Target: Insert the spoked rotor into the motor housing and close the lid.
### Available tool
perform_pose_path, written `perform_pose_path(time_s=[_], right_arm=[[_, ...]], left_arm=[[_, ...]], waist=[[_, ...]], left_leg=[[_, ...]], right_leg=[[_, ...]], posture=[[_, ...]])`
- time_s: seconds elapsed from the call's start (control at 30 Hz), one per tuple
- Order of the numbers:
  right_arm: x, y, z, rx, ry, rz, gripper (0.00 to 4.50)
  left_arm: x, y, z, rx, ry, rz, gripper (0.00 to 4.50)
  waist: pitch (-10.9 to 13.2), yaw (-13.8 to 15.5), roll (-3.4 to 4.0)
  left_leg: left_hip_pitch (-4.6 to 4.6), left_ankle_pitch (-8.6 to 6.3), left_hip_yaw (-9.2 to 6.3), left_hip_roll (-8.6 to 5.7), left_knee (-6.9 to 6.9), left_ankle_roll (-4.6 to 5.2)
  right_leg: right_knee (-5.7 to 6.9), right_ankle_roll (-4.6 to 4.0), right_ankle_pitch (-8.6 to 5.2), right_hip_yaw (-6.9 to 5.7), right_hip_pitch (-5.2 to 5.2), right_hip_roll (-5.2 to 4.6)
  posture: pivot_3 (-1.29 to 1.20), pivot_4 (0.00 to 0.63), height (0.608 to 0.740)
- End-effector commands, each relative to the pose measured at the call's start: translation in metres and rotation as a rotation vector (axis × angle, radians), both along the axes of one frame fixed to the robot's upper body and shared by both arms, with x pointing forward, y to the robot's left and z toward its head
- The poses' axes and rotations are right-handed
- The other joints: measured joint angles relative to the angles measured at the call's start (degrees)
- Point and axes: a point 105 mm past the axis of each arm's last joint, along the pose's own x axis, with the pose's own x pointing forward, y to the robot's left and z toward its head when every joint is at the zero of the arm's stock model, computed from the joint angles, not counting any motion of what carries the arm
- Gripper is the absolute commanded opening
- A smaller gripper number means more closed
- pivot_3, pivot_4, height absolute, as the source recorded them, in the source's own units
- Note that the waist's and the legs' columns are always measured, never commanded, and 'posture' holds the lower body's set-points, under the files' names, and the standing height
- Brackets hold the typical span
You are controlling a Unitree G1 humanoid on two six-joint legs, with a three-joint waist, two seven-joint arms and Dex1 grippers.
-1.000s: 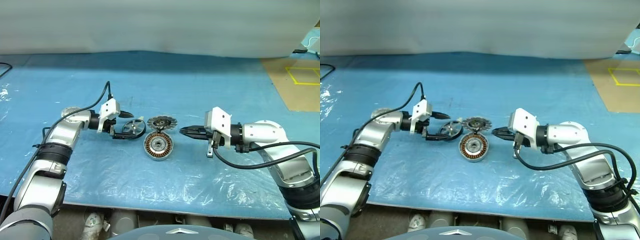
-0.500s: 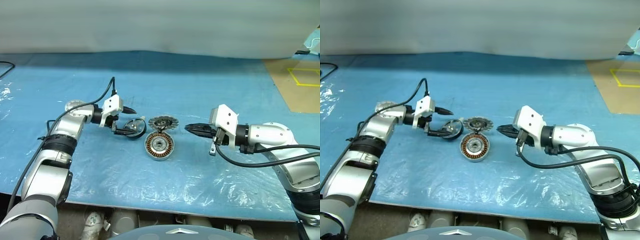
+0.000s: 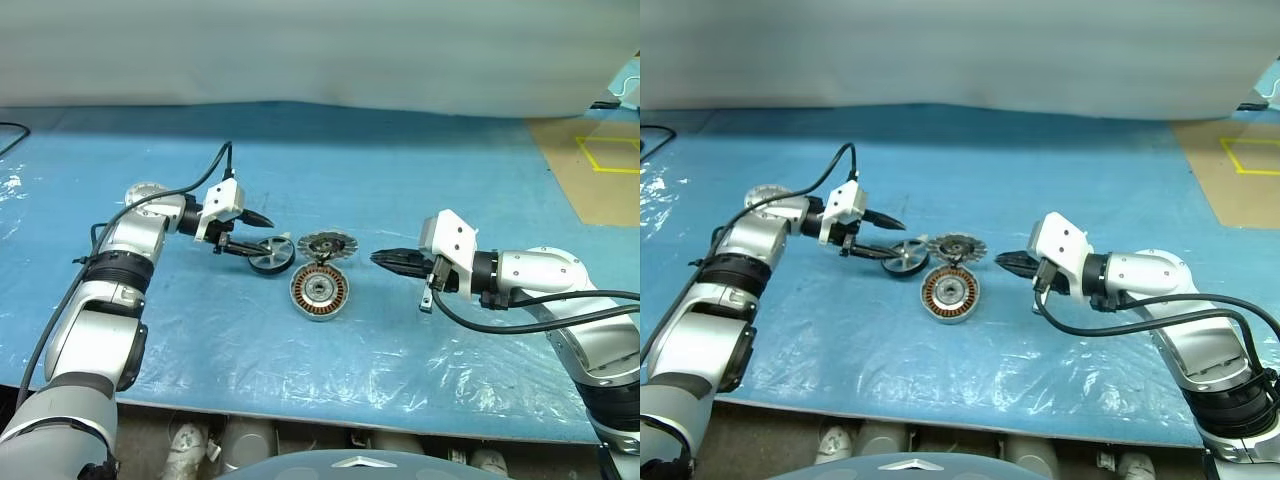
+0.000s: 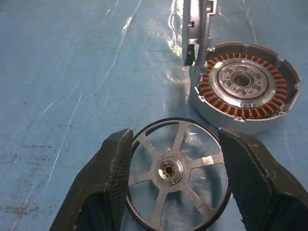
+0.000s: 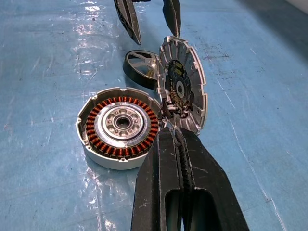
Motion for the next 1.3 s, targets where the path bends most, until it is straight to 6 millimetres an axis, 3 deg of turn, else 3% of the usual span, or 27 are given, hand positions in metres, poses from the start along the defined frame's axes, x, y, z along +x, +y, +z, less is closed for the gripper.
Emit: perform_pose_path(time_s=[0.03,0.43,0.73,0.9,1.1,1.17,1.3], right_arm=[[0.000,0.000,0.010,0.013,-0.033,0.002,0.00],[-0.001,-0.003,0.009,0.004,-0.034,-0.021,0.00],[-0.003,-0.003,0.010,-0.001,-0.036,-0.030,0.00],[-0.003,-0.005,0.012,-0.003,-0.037,-0.031,0.00],[-0.002,-0.005,0.012,-0.007,-0.037,-0.031,0.00],[-0.002,-0.005,0.012,-0.007,-0.036,-0.033,0.00],[-0.002,-0.005,0.012,-0.003,-0.030,-0.036,0.00]], left_arm=[[0.002,0.002,0.002,0.080,-0.043,-0.039,2.91],[0.010,-0.005,-0.020,0.232,-0.107,-0.080,2.91],[-0.001,-0.012,-0.038,0.244,-0.076,-0.147,2.91],[0.003,-0.018,-0.039,0.214,-0.107,-0.117,1.85],[-0.010,-0.014,-0.048,0.196,-0.046,-0.152,1.85],[-0.015,-0.008,-0.050,0.179,-0.026,-0.144,1.41],[-0.023,0.003,-0.048,0.109,-0.003,-0.106,1.37]], waist=[[0.00,-0.01,0.00],[0.01,0.05,-0.02],[0.01,0.10,-0.03],[-0.01,0.29,0.01],[-0.01,0.65,0.01],[-0.03,0.64,0.04],[-0.03,0.42,0.05]], left_leg=[[0.00,0.00,0.00,0.00,0.00,0.00],[-0.04,0.00,-0.07,0.00,0.00,0.00],[-0.04,0.00,-0.08,0.00,0.00,0.00],[0.02,0.00,-0.08,-0.01,0.00,0.00],[0.09,0.00,-0.08,0.01,0.03,0.01],[0.09,0.00,-0.08,0.01,0.03,0.01],[0.11,0.00,-0.07,0.02,-0.02,0.00]], right_leg=[[0.00,0.00,0.00,0.00,0.00,0.00],[-0.01,0.14,0.08,-0.06,0.00,0.00],[0.00,0.16,0.10,-0.07,0.00,-0.01],[0.00,0.01,0.01,-0.07,0.06,-0.06],[0.01,0.02,0.01,-0.06,0.15,-0.22],[0.01,0.02,0.01,-0.07,0.15,-0.21],[0.00,0.01,0.00,-0.08,0.14,-0.16]], posture=[[0.00,0.150,0.740],[0.00,0.150,0.740],[0.00,0.150,0.740],[0.00,0.150,0.740],[0.00,0.150,0.740],[0.00,0.150,0.740],[0.00,0.150,0.740]])
